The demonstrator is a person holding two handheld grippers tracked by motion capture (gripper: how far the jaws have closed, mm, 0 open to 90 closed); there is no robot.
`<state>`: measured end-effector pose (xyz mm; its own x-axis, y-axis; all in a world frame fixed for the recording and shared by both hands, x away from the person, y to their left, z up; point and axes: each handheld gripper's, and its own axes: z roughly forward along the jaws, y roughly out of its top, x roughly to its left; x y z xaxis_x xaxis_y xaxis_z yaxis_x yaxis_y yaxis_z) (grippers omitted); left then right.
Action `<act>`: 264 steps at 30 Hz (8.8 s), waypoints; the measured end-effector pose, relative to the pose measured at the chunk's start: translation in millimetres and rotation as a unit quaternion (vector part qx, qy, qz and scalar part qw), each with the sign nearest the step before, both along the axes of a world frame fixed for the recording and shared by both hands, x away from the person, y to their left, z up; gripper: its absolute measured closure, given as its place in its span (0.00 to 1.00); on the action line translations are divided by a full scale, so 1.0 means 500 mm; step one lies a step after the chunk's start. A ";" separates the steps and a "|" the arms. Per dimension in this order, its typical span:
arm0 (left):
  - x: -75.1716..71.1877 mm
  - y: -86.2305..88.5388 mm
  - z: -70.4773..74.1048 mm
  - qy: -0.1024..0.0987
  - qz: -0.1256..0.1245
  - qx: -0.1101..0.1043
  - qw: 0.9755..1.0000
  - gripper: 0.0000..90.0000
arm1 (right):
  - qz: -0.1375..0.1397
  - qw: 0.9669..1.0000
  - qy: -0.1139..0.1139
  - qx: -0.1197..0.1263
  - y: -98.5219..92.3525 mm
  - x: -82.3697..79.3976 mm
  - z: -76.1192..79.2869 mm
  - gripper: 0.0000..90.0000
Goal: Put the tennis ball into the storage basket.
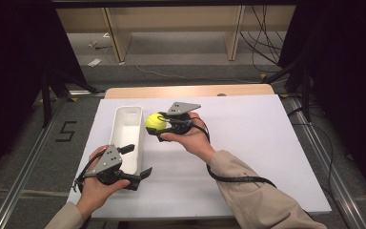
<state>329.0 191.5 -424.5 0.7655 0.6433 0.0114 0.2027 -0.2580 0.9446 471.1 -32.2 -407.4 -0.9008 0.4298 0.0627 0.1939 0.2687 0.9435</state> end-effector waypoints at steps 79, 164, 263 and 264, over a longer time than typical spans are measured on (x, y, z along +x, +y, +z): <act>0.001 -0.001 0.001 -0.001 -0.003 0.000 1.000 0.03 | 0.014 1.000 0.004 0.000 0.078 0.029 0.004 0.30; -0.001 -0.004 0.001 0.002 -0.008 -0.002 1.000 0.03 | 0.032 0.999 0.007 -0.023 0.149 0.056 -0.001 0.30; -0.001 -0.004 0.002 0.000 -0.012 -0.001 1.000 0.04 | 0.057 0.996 0.025 -0.065 0.212 0.066 -0.038 0.30; -0.002 -0.005 0.001 0.002 -0.011 -0.003 1.000 0.04 | 0.057 0.996 0.027 -0.066 0.212 0.066 -0.039 0.30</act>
